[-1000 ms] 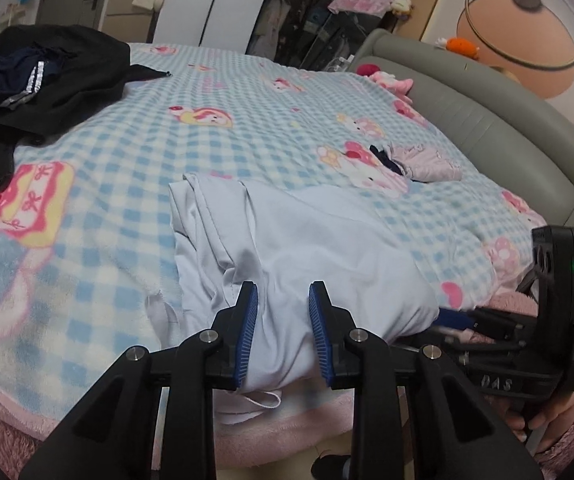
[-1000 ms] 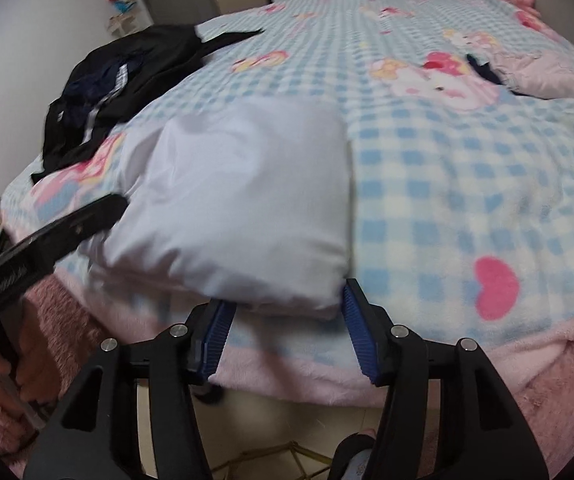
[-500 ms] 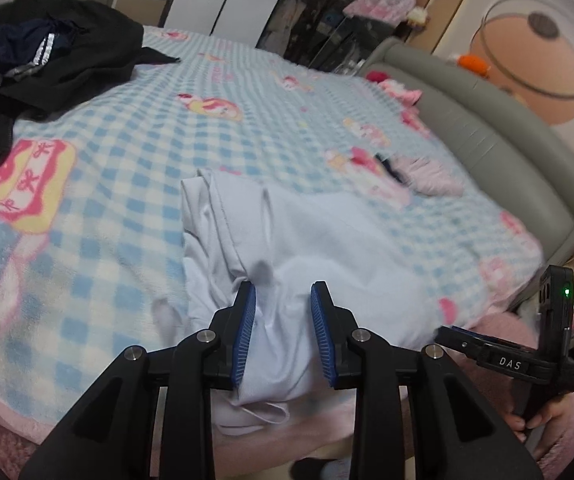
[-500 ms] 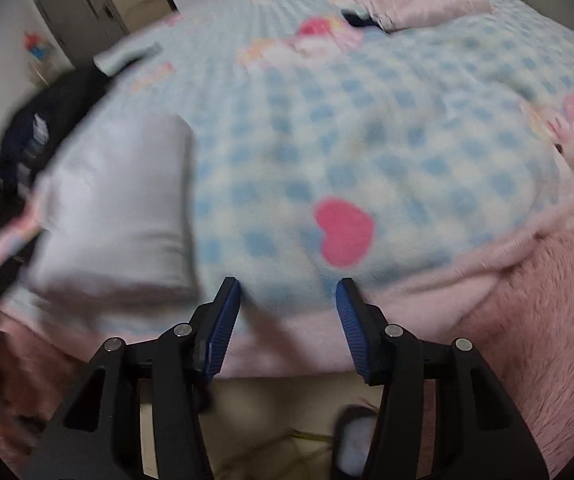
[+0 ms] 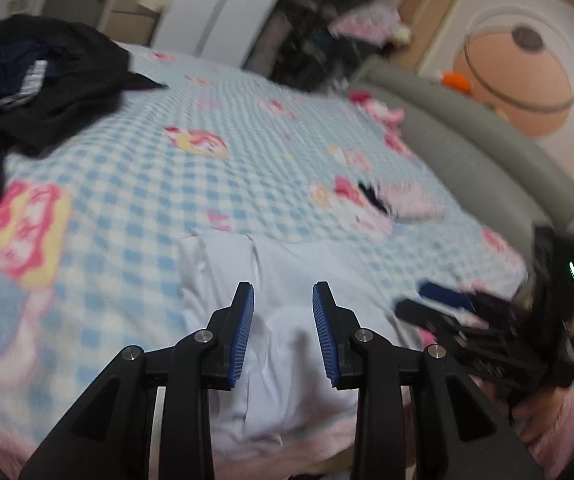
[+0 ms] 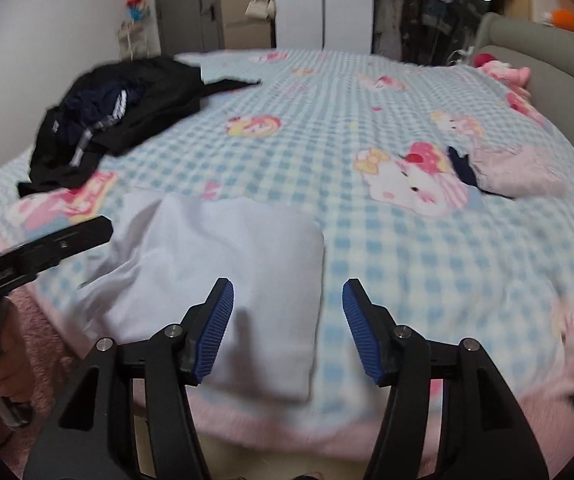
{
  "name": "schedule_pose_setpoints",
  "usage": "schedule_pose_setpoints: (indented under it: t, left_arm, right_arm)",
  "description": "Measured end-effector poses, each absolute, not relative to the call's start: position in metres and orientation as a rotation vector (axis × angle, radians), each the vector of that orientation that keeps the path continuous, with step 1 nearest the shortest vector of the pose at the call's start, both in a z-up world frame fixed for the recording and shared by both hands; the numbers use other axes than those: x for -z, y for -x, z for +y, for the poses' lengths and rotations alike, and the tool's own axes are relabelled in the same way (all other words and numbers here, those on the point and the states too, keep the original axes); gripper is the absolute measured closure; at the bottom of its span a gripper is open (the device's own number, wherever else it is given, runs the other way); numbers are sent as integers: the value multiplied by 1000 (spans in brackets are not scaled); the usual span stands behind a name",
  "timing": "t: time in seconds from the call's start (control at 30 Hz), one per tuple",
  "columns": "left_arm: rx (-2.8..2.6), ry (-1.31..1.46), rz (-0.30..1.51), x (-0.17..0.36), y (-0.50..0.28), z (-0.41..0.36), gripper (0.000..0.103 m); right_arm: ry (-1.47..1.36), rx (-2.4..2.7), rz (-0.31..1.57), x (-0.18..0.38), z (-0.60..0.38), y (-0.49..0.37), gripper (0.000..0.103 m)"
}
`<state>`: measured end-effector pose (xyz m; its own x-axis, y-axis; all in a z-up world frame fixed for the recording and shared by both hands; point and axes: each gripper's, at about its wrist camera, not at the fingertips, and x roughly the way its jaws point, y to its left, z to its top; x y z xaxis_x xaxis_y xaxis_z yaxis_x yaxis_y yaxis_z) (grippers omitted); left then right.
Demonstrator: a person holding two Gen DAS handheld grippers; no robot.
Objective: Fold clothes
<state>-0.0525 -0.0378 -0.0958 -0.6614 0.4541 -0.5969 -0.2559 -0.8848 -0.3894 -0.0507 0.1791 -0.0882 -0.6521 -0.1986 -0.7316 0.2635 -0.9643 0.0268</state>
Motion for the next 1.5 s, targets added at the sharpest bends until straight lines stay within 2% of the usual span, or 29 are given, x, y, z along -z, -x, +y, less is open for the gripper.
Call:
schedule_pose_setpoints:
  t: [0.07,0.1,0.13,0.17,0.23,0.37,0.47,0.6,0.73,0.83,0.93,0.97,1.0,1.1,1.17,1.23,1.33,1.47,1.5]
  left_arm:
    - [-2607,1128,-286,108,62,-38,70]
    - [-2643,1201,-277,116,64,-45,66]
    - [-2644,1250,-329,124,64,-57,56]
    - [-2620,1260,-427,128,62,-71,56]
    - [-2570,1217,-605,125,57,-94,56]
    - [-2532,1031,-696,99,61,-108,58]
    - [-2490,1067,-684,105,87,-102,58]
    - [-2420,1154,-620,124,106,-81,63]
    - [-2479,1205,-550,138,107,-73,78]
    - [-2534,1223,-560,141,110,-80,79]
    - [-2617,1262,-528,143,108,-89,79]
    - [-2643,1281,-524,145,107,-94,82]
    - [-2664,1303,-525,147,106,-100,95]
    - [-2605,1222,-707,144,96,-123,95]
    - [-2566,1093,-789,133,85,-130,90]
    - [-2565,975,-772,117,74,-127,86]
    - [-2480,970,-668,105,64,-104,63]
    - [-2527,1149,-457,116,43,-74,63]
    - [-2564,1215,-403,122,40,-71,60]
  right_arm:
    - [-1230,2598,93,102,175,72,45]
    - [-1261,2582,69,109,175,79,45]
    - [-1272,2580,38,114,178,80,44]
    - [-1273,2578,-2,118,182,79,40]
    - [-1262,2559,-100,119,193,77,39]
    - [-1186,2561,-250,105,218,81,39]
    - [-1185,2607,-277,95,230,103,38]
    - [-1283,2534,-305,107,229,143,38]
    - [-1327,2456,-250,126,203,150,39]
    - [-1341,2519,-171,144,187,142,40]
    - [-1322,2589,-195,151,187,134,41]
    - [-1318,2613,-201,151,188,132,41]
    - [-1319,2640,-198,150,189,130,41]
    - [-1291,2703,-218,141,192,123,42]
    - [-1258,2688,-292,131,197,117,42]
    - [-1217,2665,-313,120,197,110,42]
    - [-1181,2677,-196,107,182,100,41]
    - [-1176,2668,-92,105,170,82,41]
    - [-1187,2664,-75,109,169,77,41]
